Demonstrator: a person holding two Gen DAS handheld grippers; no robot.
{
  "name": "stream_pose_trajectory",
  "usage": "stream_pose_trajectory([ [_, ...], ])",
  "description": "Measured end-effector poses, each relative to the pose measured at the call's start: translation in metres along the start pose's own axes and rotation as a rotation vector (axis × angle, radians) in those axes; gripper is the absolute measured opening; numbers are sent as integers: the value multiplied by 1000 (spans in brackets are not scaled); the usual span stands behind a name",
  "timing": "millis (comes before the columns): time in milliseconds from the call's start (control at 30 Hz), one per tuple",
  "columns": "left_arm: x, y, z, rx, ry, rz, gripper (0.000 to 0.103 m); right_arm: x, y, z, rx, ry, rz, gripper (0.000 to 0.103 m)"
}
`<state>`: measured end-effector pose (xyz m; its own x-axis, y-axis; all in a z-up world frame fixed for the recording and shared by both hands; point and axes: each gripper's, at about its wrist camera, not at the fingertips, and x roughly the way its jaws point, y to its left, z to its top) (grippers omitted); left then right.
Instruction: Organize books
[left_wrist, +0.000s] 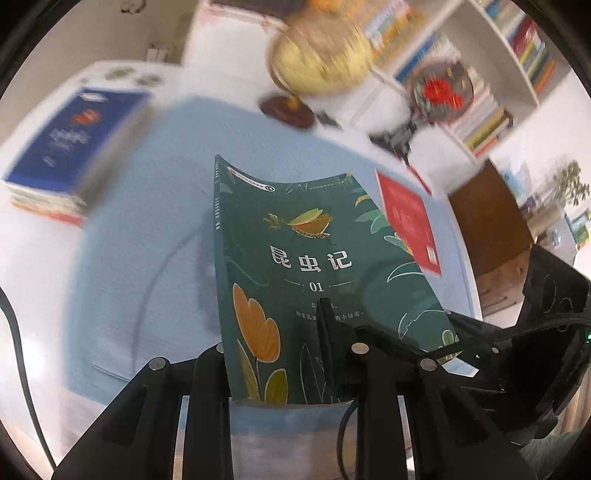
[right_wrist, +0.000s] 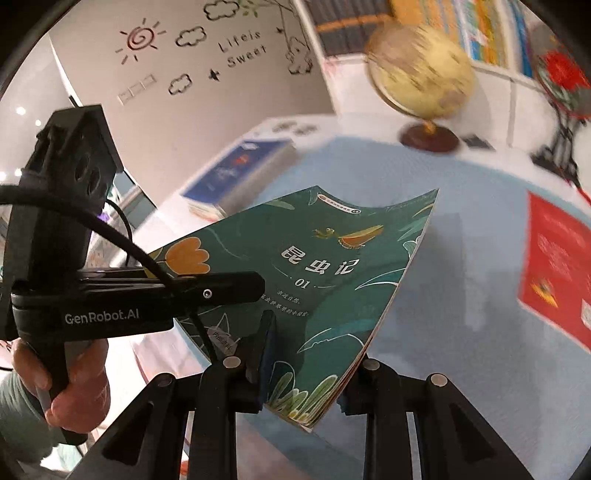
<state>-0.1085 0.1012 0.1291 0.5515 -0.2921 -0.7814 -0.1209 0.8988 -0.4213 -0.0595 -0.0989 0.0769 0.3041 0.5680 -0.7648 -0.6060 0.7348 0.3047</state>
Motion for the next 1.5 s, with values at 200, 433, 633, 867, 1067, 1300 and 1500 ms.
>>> stream_pose_trajectory([
  [200,-47,100,64,10,-86,29,21,63,73,78,-15,-75,19,26],
  [433,-56,189,113,20,-104,55,21,144,126,140,-35,-98,-32,27],
  [633,-28,223,145,34,-59,39,21,186,127,160,52,-73,-75,27],
  [867,-13,247,159,20,-30,14,24,207,128,167,118,-57,-90,28],
  [1067,-9,259,158,8,-21,18,29,217,128,169,140,-41,-89,28],
  [1300,-11,271,152,-19,-12,37,31,227,126,169,145,-6,-95,28],
  [1500,-14,275,149,-34,-11,34,31,226,123,170,156,-6,-87,29],
])
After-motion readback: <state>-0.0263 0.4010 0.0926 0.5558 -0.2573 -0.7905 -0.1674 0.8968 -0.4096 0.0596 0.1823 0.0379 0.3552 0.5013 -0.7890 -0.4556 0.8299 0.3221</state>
